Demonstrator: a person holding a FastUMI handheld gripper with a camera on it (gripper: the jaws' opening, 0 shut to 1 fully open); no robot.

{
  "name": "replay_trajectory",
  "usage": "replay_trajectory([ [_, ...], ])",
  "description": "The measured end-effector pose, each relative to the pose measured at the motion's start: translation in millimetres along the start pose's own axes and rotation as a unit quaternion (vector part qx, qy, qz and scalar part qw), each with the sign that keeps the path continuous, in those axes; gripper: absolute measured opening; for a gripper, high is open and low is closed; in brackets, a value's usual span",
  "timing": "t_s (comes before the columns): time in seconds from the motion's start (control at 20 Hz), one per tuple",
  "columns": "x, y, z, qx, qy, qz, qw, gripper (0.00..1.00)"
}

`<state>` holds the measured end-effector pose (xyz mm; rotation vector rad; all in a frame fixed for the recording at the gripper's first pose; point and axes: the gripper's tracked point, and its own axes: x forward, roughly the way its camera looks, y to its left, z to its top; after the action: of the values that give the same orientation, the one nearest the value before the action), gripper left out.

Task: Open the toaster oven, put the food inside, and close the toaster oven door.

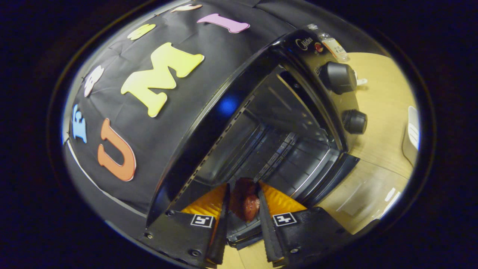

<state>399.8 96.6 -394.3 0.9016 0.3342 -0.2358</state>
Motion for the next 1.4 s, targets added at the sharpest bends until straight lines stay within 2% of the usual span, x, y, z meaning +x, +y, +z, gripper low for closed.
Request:
replay_trajectory([
  [0.1,-2,-4,5,-0.021,-0.009,-0.005,1.000,0.62],
  [0.25,-10,-12,15,-0.056,-0.016,-0.016,0.998,1.00],
  [0.6,-48,-11,27,-0.094,-0.007,-0.014,0.995,1.00],
  [0.8,-95,-13,28,-0.156,0.009,-0.007,0.988,1.00],
  [1.2,-197,-42,61,-0.266,0.023,-0.005,0.964,1.00],
  [1.4,-242,-78,56,-0.332,0.037,-0.025,0.942,1.00],
])
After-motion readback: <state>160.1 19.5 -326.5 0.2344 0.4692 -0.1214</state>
